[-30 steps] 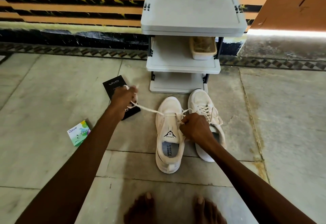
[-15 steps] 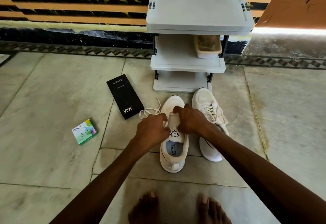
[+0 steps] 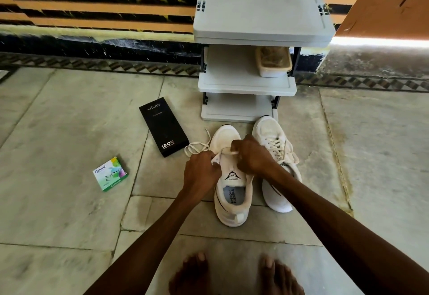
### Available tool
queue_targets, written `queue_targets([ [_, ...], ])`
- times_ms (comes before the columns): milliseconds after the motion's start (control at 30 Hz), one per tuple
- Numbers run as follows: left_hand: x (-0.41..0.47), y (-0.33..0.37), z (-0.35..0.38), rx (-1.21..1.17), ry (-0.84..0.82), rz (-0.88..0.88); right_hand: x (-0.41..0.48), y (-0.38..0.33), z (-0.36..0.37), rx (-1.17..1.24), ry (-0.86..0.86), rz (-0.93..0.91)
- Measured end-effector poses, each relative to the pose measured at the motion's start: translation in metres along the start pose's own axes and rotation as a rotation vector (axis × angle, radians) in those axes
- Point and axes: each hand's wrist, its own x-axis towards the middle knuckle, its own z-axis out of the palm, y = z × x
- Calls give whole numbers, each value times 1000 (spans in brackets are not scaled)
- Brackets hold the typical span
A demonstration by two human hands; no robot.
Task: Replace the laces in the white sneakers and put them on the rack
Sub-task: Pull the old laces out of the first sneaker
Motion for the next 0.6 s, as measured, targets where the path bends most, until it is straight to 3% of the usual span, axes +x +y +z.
queue_targets([
  [100,1,-2,-1,-15,18,-23,-7,11,12,346,305,55],
  [167,3,-5,-1,0,14,-14,-13,16,23,482,409,132],
  [233,3,-5,-1,36,12,0,-14,18,24,589,361,179],
  [300,3,-4,0,70,11,16,-10,20,14,666,171,220],
  [400,1,-1,-1,105,17,61,-3,21,1,454,54,179],
  [600,-1,2,-3,154,51,116,9,3,-2,-52,200,-70],
])
